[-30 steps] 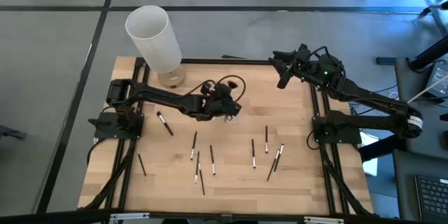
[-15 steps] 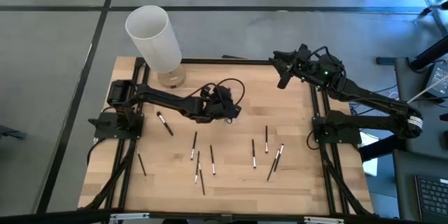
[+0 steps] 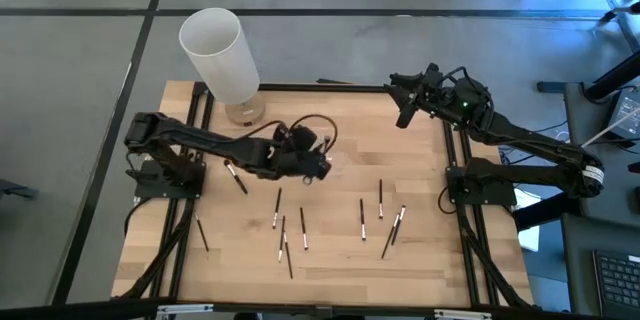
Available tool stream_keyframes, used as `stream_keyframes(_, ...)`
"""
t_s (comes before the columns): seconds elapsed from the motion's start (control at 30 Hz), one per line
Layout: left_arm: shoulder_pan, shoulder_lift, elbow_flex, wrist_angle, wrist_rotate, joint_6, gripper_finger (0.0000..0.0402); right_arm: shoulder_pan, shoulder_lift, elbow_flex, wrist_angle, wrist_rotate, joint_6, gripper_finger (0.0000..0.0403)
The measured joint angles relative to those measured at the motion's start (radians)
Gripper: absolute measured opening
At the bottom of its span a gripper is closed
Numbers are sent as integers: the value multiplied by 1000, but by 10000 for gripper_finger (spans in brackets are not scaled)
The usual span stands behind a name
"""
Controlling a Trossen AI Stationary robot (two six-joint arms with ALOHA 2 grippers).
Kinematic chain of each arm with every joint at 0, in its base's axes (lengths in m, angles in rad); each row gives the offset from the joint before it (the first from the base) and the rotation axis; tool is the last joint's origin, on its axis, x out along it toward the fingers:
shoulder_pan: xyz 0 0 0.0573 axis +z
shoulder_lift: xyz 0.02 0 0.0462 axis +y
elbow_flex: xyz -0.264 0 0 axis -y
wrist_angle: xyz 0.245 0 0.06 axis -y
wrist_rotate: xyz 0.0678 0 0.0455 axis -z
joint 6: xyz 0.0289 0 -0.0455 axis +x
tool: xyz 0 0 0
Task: Put items in baskets/containers
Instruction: Put the black powder brush into the transparent organizer
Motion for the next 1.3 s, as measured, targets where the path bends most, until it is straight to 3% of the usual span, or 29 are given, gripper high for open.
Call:
stream_keyframes(0.07, -32, -32, 0, -117, 17, -88, 154, 0, 0, 0, -7, 0, -3, 171)
stream_keyframes(0.23, -122, -64, 0, -488, 133, -481, 153, 0, 0, 0, -24, -5, 12, 171)
stream_keyframes(0.4, -222, -44, -2, -839, 226, -916, 153, 0, 0, 0, -35, -109, 69, 171)
stream_keyframes(0.6, -295, -5, -95, -898, 244, -1287, 153, 1, 0, 0, -63, -167, 101, 171)
stream_keyframes(0.83, -299, 32, -273, -898, 447, -1512, 153, 1, 0, 0, -149, -167, 102, 171)
stream_keyframes(1.03, -281, 32, -324, -889, 402, -1545, 162, 1, 0, 0, -193, -167, 103, 171)
stream_keyframes(1.3, -214, 32, -348, -890, 381, -1504, 223, 1, 0, 0, -231, -167, 122, 171)
